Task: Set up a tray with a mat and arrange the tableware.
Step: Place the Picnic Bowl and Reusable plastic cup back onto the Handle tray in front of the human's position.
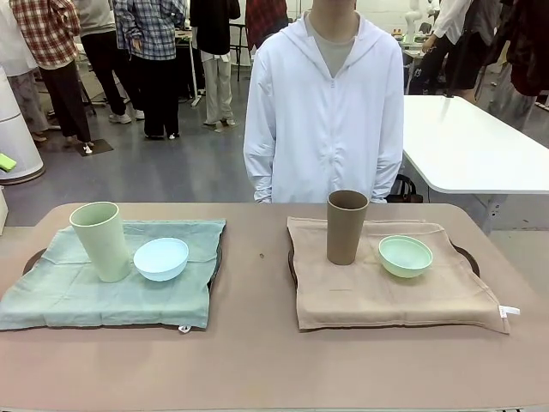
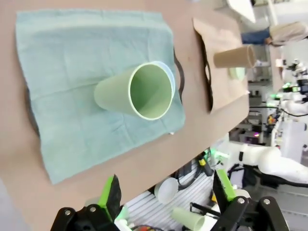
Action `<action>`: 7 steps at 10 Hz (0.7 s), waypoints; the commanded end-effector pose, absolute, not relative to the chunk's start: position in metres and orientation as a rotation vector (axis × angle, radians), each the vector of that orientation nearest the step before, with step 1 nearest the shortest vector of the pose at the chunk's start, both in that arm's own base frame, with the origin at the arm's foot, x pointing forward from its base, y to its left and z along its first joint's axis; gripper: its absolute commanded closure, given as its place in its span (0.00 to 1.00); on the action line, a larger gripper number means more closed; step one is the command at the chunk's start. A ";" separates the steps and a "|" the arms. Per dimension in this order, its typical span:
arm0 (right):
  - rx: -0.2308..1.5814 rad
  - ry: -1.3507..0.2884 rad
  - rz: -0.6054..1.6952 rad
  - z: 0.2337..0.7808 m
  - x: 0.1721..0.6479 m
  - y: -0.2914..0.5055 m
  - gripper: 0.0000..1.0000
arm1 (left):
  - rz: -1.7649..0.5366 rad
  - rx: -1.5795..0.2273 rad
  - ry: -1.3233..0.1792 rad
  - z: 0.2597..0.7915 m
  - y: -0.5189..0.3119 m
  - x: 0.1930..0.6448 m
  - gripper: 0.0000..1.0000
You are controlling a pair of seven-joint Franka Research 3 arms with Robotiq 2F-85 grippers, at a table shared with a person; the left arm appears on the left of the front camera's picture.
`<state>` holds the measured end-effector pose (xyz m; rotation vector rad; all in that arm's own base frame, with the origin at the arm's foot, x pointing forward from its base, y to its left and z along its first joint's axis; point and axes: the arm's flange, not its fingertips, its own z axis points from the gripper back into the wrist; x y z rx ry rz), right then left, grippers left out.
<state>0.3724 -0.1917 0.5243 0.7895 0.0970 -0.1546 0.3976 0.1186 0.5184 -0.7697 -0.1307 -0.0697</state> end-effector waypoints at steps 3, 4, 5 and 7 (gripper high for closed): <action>1.157 0.263 -0.218 0.500 0.339 -0.266 0.00 | -0.034 -0.982 -0.067 0.501 0.191 0.392 0.00; 1.197 0.271 -0.222 0.491 0.318 -0.282 0.00 | -0.019 -1.024 -0.064 0.490 0.208 0.381 0.00; 1.240 0.284 -0.222 0.484 0.301 -0.289 0.00 | -0.003 -1.076 -0.070 0.485 0.221 0.378 0.00; 1.321 0.274 -0.227 0.478 0.279 -0.299 0.00 | 0.009 -1.177 -0.114 0.473 0.244 0.363 0.00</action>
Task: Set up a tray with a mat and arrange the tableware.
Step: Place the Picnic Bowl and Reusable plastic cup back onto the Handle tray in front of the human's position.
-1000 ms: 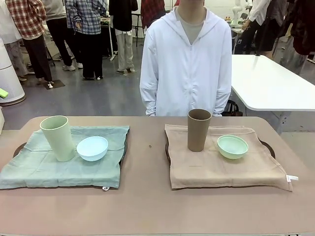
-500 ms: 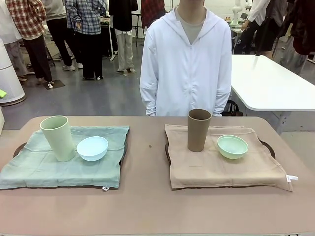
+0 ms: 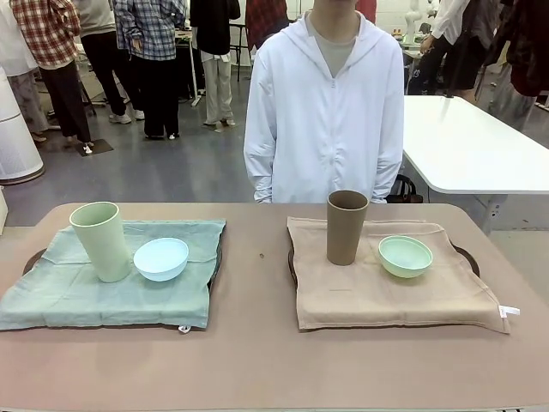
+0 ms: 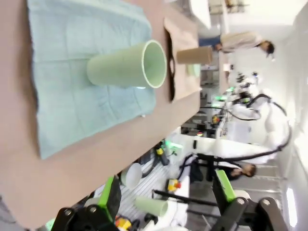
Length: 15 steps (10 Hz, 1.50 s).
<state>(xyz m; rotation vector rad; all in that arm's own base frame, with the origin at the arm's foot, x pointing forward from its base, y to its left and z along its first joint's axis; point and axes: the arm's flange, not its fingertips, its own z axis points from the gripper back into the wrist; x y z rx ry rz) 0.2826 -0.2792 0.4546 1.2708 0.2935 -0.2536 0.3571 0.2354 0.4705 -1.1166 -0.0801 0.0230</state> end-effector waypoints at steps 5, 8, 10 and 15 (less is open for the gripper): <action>1.405 0.167 -0.294 0.487 0.282 -0.303 0.00 | -0.001 -1.214 -0.144 0.462 0.243 0.356 0.00; 1.375 0.197 -0.258 0.456 0.287 -0.276 0.00 | 0.034 -1.203 -0.142 0.465 0.246 0.356 0.00; 1.375 0.197 -0.258 0.456 0.287 -0.276 0.00 | 0.034 -1.203 -0.142 0.465 0.246 0.356 0.00; 1.375 0.197 -0.258 0.456 0.287 -0.276 0.00 | 0.034 -1.203 -0.142 0.465 0.246 0.356 0.00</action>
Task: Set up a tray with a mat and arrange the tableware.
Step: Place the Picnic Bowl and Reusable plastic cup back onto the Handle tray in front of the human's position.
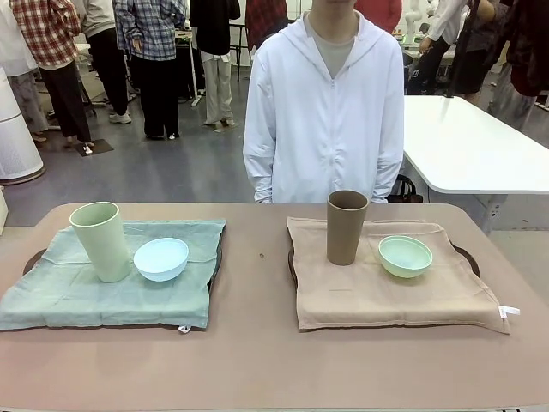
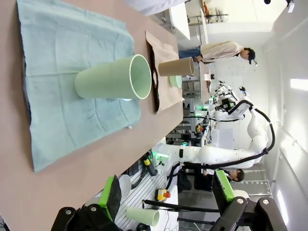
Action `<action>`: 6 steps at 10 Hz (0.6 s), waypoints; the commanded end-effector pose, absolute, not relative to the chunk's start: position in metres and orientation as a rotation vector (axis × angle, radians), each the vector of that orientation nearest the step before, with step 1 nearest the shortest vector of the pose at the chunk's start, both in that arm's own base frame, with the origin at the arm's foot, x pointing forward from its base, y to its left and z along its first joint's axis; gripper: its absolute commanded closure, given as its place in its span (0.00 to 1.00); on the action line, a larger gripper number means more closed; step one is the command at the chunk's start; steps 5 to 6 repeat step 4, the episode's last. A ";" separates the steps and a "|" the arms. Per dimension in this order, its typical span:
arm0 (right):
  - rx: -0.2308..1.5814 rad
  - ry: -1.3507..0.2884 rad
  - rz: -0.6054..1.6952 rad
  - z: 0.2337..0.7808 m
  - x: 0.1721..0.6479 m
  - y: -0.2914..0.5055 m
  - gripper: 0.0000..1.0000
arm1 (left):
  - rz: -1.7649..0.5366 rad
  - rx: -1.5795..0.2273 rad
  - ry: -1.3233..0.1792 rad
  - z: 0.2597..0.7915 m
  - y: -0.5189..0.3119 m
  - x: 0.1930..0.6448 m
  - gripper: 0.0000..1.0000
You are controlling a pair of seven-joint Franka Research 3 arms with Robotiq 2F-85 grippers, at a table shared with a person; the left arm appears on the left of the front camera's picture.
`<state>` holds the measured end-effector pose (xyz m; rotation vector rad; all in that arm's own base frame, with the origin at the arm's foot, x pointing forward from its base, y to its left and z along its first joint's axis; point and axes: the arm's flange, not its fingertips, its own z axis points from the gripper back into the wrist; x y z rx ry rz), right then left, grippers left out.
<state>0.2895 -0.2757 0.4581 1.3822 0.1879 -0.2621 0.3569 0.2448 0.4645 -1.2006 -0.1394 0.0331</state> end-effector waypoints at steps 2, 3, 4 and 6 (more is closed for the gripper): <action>1.375 0.197 -0.258 0.456 0.287 -0.276 0.00 | 0.034 -1.203 -0.142 0.465 0.246 0.356 0.00; 1.375 0.197 -0.258 0.456 0.287 -0.276 0.00 | 0.034 -1.203 -0.142 0.465 0.246 0.356 0.00; 1.375 0.197 -0.258 0.456 0.287 -0.276 0.00 | 0.034 -1.203 -0.142 0.465 0.246 0.356 0.00; 1.375 0.197 -0.258 0.456 0.287 -0.276 0.00 | 0.034 -1.203 -0.142 0.465 0.246 0.356 0.00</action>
